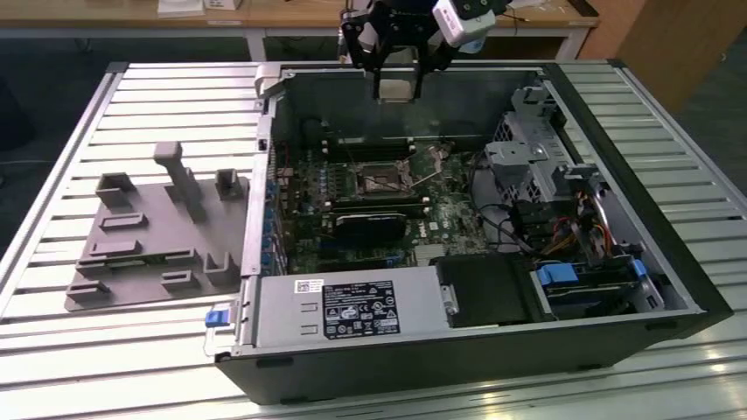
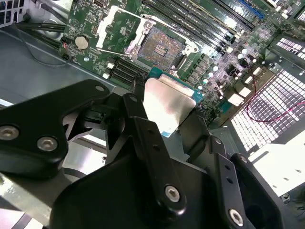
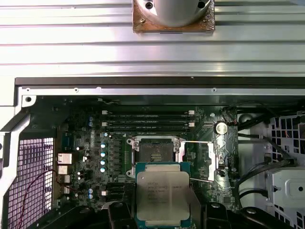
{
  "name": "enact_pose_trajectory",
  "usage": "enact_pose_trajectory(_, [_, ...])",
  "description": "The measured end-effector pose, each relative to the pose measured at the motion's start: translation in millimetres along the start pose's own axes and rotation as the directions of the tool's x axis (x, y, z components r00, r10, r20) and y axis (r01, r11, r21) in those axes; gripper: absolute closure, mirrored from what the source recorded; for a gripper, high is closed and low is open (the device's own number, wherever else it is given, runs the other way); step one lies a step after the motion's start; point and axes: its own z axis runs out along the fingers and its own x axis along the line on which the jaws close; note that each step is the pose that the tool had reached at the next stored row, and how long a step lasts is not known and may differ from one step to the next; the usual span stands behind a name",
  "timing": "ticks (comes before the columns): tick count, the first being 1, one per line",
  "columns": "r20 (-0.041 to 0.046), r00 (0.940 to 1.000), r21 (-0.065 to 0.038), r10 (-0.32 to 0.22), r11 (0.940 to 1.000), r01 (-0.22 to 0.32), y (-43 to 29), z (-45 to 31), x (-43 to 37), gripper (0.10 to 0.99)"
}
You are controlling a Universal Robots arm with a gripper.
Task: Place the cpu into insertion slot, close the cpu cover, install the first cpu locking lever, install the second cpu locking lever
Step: 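Place the cpu into insertion slot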
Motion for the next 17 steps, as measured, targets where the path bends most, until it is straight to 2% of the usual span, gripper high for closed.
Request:
enact_pose_trajectory(5, [0.001,1.0,0.0,0.0,1.0,0.0,-0.3,3.6,0.2,0.549])
enact_pose_trajectory(10, [0.0078,1.0,0.0,0.005,1.0,-0.005,-1.1,12.3,1.2,0.549])
enact_pose_trajectory(14, [0.0158,0.998,-0.001,0.062,0.9981,-0.062,-1.6,18.0,1.2,0.549])
enact_pose_trajectory(17, [0.0218,0.9929,-0.002,0.117,0.9932,-0.117,-2.1,22.6,1.1,0.549])
